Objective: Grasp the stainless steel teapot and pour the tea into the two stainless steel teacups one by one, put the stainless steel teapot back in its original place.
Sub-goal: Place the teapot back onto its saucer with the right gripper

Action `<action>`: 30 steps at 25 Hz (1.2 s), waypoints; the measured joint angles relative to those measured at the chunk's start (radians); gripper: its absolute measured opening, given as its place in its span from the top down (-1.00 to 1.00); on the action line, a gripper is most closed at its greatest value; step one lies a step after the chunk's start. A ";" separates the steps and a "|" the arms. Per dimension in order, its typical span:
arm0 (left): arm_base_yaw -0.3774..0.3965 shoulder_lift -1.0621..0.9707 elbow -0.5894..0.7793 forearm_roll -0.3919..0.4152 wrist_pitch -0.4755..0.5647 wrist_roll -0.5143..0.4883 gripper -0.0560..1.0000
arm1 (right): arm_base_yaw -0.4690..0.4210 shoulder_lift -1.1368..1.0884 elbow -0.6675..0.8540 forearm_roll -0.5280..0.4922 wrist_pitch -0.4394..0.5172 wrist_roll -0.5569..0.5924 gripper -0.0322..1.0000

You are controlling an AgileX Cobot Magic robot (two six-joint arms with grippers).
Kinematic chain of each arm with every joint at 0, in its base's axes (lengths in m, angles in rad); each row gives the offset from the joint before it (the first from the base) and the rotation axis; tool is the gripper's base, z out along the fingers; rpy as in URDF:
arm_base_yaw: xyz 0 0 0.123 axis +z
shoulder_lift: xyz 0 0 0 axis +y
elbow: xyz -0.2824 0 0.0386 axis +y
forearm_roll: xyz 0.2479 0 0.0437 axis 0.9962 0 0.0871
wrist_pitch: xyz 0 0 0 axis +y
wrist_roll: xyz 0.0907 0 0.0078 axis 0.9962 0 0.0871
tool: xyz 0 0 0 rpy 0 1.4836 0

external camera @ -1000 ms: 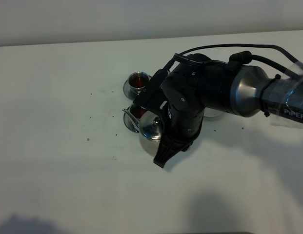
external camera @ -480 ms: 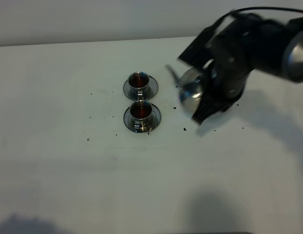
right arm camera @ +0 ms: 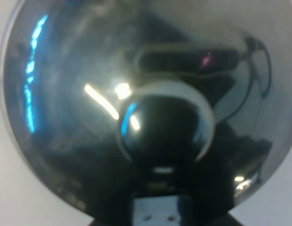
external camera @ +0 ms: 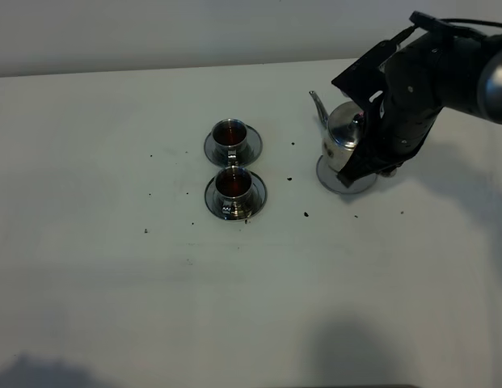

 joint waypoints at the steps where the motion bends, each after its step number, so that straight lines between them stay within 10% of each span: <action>1: 0.000 0.000 0.000 0.000 0.000 0.000 0.08 | 0.000 0.008 0.000 0.003 -0.005 0.000 0.59; 30: 0.000 0.000 0.000 0.000 0.000 -0.001 0.08 | -0.020 0.052 0.000 0.014 -0.026 -0.001 0.59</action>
